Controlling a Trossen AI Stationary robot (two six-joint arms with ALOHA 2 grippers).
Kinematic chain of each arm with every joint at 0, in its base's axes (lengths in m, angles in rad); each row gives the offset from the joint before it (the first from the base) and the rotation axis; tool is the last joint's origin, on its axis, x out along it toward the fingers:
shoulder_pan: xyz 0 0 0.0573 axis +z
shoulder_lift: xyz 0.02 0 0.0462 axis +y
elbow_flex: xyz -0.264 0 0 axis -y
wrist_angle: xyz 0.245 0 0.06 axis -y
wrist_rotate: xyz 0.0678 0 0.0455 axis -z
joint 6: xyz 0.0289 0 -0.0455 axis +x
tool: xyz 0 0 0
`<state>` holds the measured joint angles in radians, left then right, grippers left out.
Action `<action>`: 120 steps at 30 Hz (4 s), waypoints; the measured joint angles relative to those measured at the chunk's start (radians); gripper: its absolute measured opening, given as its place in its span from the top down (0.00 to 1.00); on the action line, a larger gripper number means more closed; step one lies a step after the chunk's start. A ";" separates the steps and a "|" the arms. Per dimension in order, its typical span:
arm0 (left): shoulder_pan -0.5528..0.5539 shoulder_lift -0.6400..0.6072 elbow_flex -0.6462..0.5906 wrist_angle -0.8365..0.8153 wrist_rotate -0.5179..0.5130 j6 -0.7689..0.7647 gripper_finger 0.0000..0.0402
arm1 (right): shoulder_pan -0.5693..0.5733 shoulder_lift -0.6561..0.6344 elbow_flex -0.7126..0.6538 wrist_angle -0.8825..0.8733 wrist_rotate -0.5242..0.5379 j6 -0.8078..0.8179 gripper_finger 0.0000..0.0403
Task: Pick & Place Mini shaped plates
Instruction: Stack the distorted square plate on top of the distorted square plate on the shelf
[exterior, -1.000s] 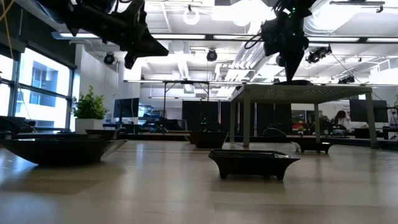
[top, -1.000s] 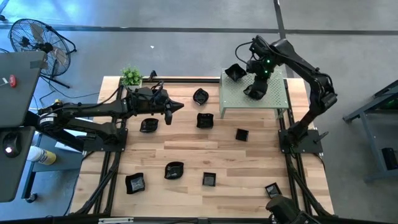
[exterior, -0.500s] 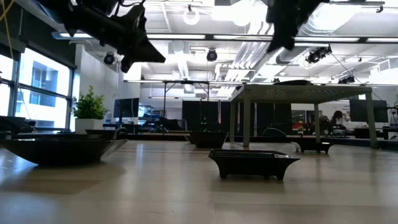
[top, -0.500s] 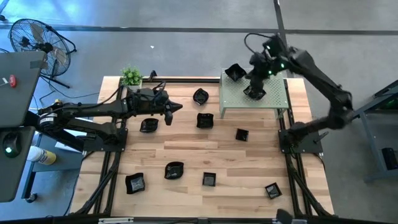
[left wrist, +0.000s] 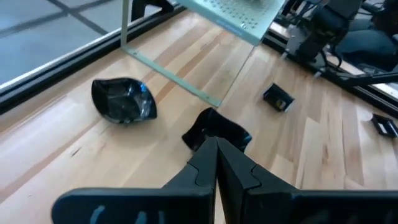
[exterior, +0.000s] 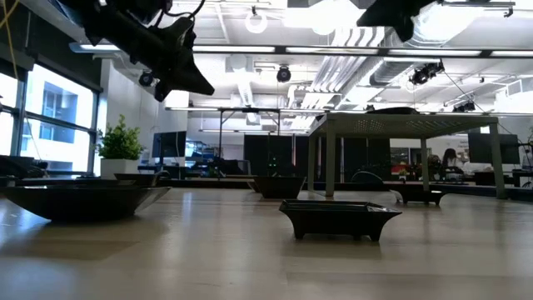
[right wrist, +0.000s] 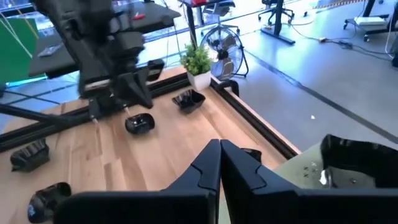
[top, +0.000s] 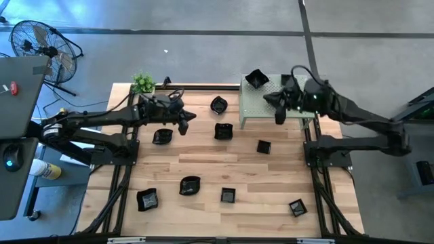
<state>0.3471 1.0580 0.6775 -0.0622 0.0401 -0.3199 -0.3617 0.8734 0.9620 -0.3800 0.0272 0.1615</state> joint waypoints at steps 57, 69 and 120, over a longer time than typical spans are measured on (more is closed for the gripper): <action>0.471 0.335 0.010 -0.294 -0.053 -0.182 0.98 | 0.164 0.011 -0.004 -0.026 0.183 0.021 0.99; 0.385 0.147 0.010 -0.351 0.123 -0.109 1.00 | 0.164 0.011 -0.003 -0.026 0.181 0.023 0.99; -0.511 0.402 0.114 -0.053 -0.007 -0.044 0.82 | 0.227 0.032 -0.002 -0.130 0.037 0.221 0.98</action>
<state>-0.1642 1.4597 0.7916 -0.1155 0.0334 -0.3642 -0.1343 0.9052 0.9600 -0.5096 0.0647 0.3829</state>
